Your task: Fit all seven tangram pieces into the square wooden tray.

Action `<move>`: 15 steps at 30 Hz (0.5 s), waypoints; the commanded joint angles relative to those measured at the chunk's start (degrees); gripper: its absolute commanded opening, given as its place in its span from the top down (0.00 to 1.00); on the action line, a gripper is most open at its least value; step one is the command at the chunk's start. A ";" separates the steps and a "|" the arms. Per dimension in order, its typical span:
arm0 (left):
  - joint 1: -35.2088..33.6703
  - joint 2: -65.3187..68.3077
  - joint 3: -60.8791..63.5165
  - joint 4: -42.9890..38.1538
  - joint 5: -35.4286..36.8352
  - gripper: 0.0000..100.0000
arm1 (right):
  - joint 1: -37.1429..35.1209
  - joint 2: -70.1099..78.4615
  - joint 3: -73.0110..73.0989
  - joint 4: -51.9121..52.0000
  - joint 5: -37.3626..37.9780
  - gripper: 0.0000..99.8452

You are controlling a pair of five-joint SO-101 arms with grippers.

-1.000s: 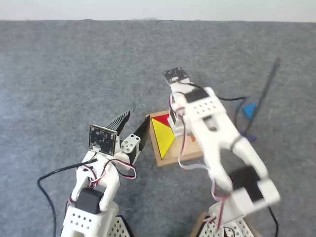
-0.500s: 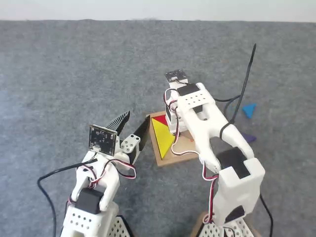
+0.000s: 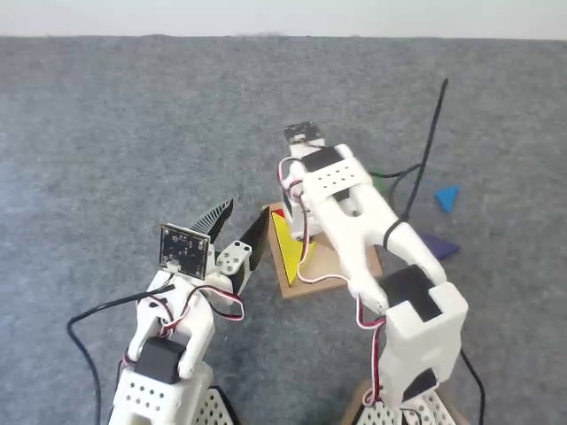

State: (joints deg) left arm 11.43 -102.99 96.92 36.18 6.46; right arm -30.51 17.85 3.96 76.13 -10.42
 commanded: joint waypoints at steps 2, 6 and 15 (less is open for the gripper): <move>0.26 -1.14 -0.48 0.09 -0.53 0.80 | -1.36 0.13 -2.81 1.36 -0.26 0.68; 0.26 -1.14 -0.48 0.09 -0.53 0.80 | -0.31 0.13 -2.81 1.10 -0.18 0.71; 0.26 -1.14 -0.48 0.09 -0.53 0.80 | 2.77 -4.97 -0.53 1.10 4.22 0.79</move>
State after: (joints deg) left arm 11.43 -102.99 96.92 36.18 6.46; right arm -28.57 18.73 3.96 76.84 -8.66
